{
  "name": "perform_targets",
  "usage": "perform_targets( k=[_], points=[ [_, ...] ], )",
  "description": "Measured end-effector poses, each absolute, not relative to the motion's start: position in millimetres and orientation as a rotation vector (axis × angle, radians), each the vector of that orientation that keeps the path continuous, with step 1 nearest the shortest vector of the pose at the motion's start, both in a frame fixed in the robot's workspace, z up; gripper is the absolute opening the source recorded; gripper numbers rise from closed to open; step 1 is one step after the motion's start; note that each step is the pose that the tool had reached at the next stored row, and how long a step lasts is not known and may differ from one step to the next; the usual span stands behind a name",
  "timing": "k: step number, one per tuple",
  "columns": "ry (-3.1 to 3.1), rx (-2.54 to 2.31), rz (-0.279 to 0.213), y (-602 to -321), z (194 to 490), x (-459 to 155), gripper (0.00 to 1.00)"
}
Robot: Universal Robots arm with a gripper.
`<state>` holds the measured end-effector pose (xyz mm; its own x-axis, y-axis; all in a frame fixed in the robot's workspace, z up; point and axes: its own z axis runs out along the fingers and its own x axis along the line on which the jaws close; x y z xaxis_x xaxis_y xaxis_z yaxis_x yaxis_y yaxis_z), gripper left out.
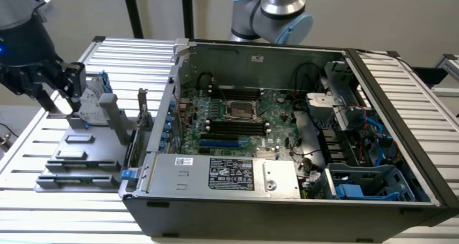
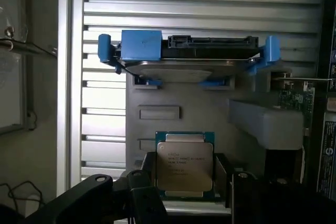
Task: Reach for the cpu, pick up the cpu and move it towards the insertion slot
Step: 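Pick up the cpu and move it towards the insertion slot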
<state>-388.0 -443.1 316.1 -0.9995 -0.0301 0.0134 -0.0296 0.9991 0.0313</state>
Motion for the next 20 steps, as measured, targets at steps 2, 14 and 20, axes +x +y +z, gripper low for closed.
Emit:
perform_targets(
  k=[2, 14, 20],
  points=[
    [-3.126, 0.047, -0.051, -443.4, 325.2, -379.1, 0.54],
    [-3.115, 0.047, -0.063, -443.5, 377.2, -324.7, 0.54],
    [-3.113, 0.047, -0.065, -443.5, 390.7, -297.2, 0.54]
  ],
)
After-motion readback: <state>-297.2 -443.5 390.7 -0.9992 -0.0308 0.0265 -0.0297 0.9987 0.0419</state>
